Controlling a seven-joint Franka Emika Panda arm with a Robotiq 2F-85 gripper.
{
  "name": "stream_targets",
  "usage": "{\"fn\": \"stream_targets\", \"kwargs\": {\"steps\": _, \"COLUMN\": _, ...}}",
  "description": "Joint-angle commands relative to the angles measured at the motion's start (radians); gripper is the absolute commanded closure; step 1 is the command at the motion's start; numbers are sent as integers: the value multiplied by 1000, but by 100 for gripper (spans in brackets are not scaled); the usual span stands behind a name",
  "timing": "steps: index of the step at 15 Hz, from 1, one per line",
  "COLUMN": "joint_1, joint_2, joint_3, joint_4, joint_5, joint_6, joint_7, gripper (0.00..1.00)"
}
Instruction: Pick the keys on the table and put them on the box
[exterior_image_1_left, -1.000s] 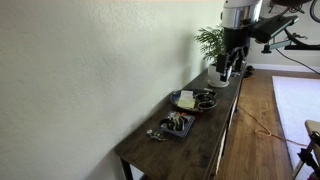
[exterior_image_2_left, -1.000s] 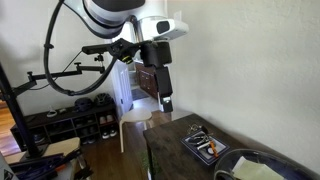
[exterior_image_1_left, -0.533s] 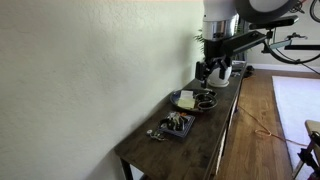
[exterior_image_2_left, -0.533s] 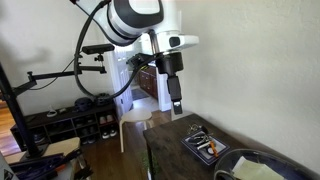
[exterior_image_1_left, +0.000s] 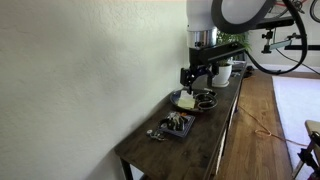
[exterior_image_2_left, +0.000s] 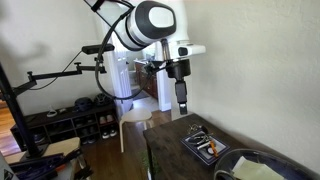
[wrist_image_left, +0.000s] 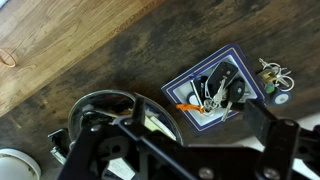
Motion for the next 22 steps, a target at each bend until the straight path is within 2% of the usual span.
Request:
{"fn": "stream_targets", "kwargs": {"steps": 1, "joint_1": 39, "joint_2": 3, "joint_3": -40, "joint_4": 4, "joint_5": 4, "joint_6": -2, "joint_7": -4, "gripper": 0}}
{"fn": "stream_targets", "kwargs": {"steps": 5, "joint_1": 39, "joint_2": 9, "joint_3": -41, "joint_4": 8, "joint_5": 12, "joint_6": 4, "joint_7": 2, "gripper": 0}}
{"fn": "stream_targets", "kwargs": {"steps": 9, "joint_1": 63, "joint_2": 54, "joint_3": -47, "joint_4": 35, "joint_5": 43, "joint_6": 22, "joint_7": 72, "gripper": 0}}
{"fn": "stream_targets", "kwargs": {"steps": 15, "joint_1": 109, "joint_2": 151, "joint_3": -57, "joint_4": 108, "joint_5": 86, "joint_6": 36, "joint_7": 231, "gripper": 0}}
{"fn": "stream_targets", "kwargs": {"steps": 22, "joint_1": 175, "joint_2": 302, "joint_3": -85, "joint_4": 200, "joint_5": 155, "joint_6": 166, "joint_7": 418, "gripper": 0}}
